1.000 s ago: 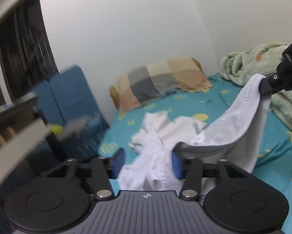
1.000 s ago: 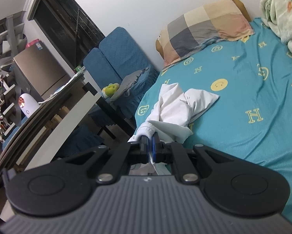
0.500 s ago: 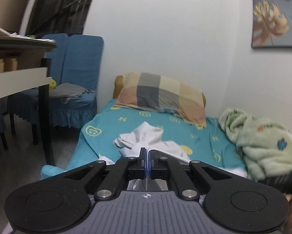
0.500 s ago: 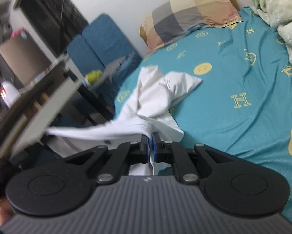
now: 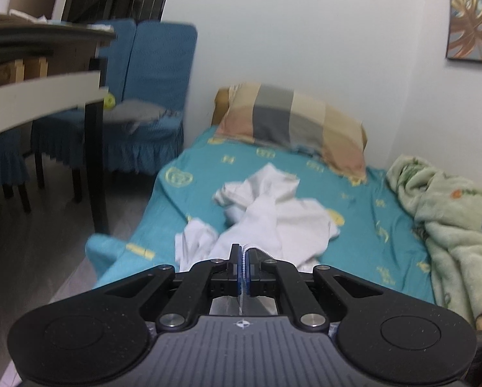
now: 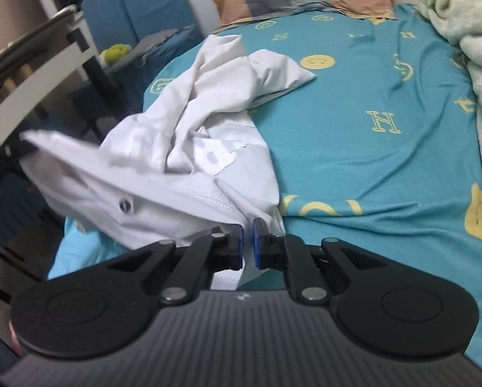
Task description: Fold clothes
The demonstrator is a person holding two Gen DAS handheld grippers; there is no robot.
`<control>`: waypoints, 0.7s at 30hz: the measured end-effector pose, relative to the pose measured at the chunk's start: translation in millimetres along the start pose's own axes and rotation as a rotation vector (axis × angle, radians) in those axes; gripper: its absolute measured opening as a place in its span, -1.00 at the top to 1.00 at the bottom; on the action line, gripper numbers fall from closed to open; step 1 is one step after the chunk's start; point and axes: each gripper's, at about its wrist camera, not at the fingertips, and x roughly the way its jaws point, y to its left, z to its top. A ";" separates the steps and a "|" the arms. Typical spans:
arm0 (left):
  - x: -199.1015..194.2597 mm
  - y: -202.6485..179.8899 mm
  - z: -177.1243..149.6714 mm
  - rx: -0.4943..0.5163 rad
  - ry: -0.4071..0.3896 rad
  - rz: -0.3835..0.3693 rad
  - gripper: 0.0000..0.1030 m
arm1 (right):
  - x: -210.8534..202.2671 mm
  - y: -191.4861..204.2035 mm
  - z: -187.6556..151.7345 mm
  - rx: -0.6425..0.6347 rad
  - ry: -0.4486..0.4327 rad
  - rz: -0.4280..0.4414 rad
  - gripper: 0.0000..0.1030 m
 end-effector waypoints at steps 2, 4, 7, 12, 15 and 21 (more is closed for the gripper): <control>6.0 2.9 -3.0 -0.015 0.034 0.000 0.91 | -7.5 -5.5 4.0 0.045 -0.043 0.015 0.87; 13.2 5.4 -6.1 -0.024 0.087 0.004 0.87 | -16.8 -8.2 8.4 0.070 -0.095 0.028 0.87; 25.2 6.6 -13.6 -0.010 0.190 0.020 0.77 | -25.3 -8.6 13.6 0.080 -0.140 0.032 0.87; 37.5 2.1 -26.5 0.032 0.318 0.007 0.36 | -22.2 -10.5 12.4 0.090 -0.123 0.013 0.87; 43.5 -5.9 -34.8 0.094 0.366 0.026 0.30 | -18.9 -13.1 10.2 0.098 -0.114 -0.004 0.83; 62.5 -11.8 -51.9 0.170 0.469 0.106 0.36 | -6.3 -20.6 1.0 0.117 -0.033 -0.073 0.79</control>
